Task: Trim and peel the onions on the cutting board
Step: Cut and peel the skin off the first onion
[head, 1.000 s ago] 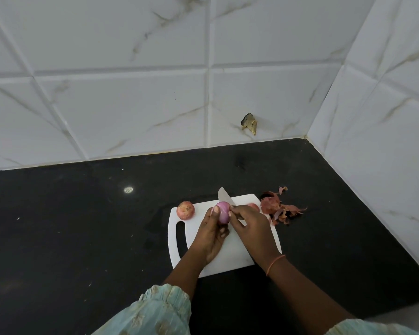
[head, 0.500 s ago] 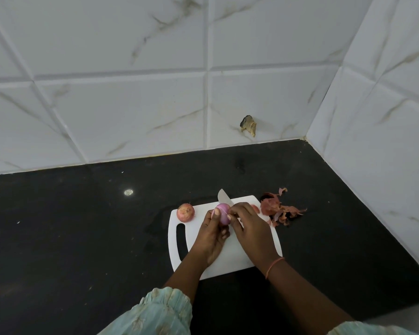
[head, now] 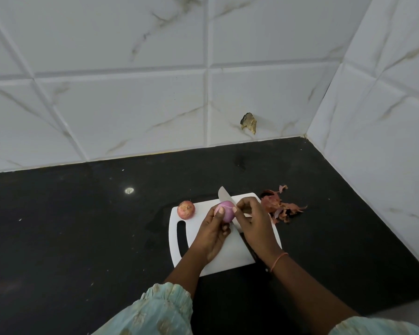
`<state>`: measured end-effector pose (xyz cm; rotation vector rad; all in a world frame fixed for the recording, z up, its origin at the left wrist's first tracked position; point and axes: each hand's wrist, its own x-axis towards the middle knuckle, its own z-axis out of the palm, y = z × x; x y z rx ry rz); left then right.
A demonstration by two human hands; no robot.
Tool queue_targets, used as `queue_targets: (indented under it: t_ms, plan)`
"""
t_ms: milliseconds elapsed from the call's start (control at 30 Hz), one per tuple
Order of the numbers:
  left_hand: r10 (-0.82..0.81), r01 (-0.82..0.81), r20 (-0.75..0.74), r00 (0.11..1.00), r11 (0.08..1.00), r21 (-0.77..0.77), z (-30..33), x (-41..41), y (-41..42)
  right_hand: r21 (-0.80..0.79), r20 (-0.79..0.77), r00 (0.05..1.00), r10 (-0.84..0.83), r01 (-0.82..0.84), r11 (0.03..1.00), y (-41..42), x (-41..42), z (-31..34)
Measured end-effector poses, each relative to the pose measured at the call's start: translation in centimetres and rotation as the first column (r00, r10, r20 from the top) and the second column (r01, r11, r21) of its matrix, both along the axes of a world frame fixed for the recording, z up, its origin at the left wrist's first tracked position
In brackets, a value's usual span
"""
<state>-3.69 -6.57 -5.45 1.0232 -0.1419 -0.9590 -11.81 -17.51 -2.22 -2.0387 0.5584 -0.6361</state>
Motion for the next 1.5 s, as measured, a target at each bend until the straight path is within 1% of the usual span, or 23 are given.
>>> queue_targets:
  t_ms: [33, 133, 267, 367, 433, 533, 567, 733, 900, 1000, 1067, 1167, 1233, 1333, 1400, 1500]
  plan:
    - [-0.007, 0.007, 0.012, 1.000, 1.000, 0.002, 0.1, -0.1, 0.1, 0.008, 0.004, 0.999, 0.036, -0.036, 0.999, -0.1, -0.1, 0.0]
    - [-0.023, 0.022, 0.052, 0.998, 0.999, 0.023, 0.3, -0.1, 0.2, -0.111, -0.024, 0.994, 0.103, -0.105, 0.988, -0.4, -0.1, 0.2]
    - [-0.012, 0.011, 0.026, 1.000, 1.000, 0.027, 0.1, -0.1, 0.2, -0.212, -0.013, 0.997, 0.073, -0.074, 0.974, -1.0, 0.1, 0.2]
    - [-0.010, 0.010, 0.021, 1.000, 1.000, 0.009, 0.2, -0.2, 0.1, -0.332, -0.034, 0.996, 0.084, -0.090, 0.939, -1.0, -0.4, -0.2]
    - [-0.012, 0.012, 0.022, 1.000, 1.000, 0.003, 0.2, -0.1, 0.1, -0.378, -0.062, 0.995, 0.075, -0.093, 0.921, -0.7, -0.6, 0.1]
    - [-0.011, 0.011, 0.014, 1.000, 1.000, -0.001, 0.2, 0.0, 0.1, -0.502, -0.064, 0.995, 0.072, -0.094, 0.860, -0.2, -0.7, 0.8]
    - [-0.014, 0.014, 0.010, 1.000, 1.000, -0.006, 0.2, 0.0, 0.1, -0.505, -0.070, 0.995, 0.072, -0.098, 0.857, -0.2, -0.6, 0.9]
    - [-0.021, 0.021, 0.023, 0.999, 1.000, 0.013, 0.5, -0.1, 0.2, -0.315, -0.122, 0.992, 0.032, -0.069, 0.947, -0.4, -0.2, 0.8]
    - [0.014, -0.014, -0.064, 0.998, 1.000, 0.007, 0.5, -0.1, 0.3, -0.056, -0.014, 1.000, -0.015, 0.014, 0.998, -0.6, 0.2, 0.9]
    - [0.008, -0.009, -0.056, 0.998, 1.000, -0.015, 0.8, -0.1, 0.3, 0.037, 0.035, 0.998, -0.048, 0.047, 0.998, -0.4, 0.0, 0.7]
    - [-0.003, 0.003, -0.013, 1.000, 1.000, -0.031, 0.9, -0.2, 0.3, 0.034, 0.065, 0.998, 0.009, -0.011, 0.999, -0.2, -0.3, 1.0]
    - [-0.029, 0.030, 0.039, 0.999, 0.999, -0.029, 1.1, -0.2, 0.5, -0.093, 0.079, 0.994, 0.078, -0.071, 0.993, -0.2, -0.3, 1.1]
    - [-0.029, 0.030, 0.053, 0.998, 0.999, -0.019, 0.8, -0.2, 0.4, -0.135, 0.068, 0.996, 0.057, -0.047, 0.990, -0.3, -0.2, 1.0]
    - [-0.035, 0.036, 0.065, 0.997, 0.999, -0.014, 0.8, -0.2, 0.4, -0.152, 0.051, 0.998, 0.033, -0.025, 0.988, -0.2, -0.3, 0.9]
    - [-0.030, 0.031, 0.054, 0.998, 0.999, -0.011, 1.2, -0.4, 0.4, -0.154, 0.065, 0.998, 0.024, -0.014, 0.988, 0.0, -0.3, 1.0]
    - [-0.018, 0.019, 0.045, 0.999, 1.000, -0.018, 1.1, -0.3, 0.4, -0.116, 0.058, 0.998, 0.001, 0.005, 0.993, 0.2, -0.1, 1.3]
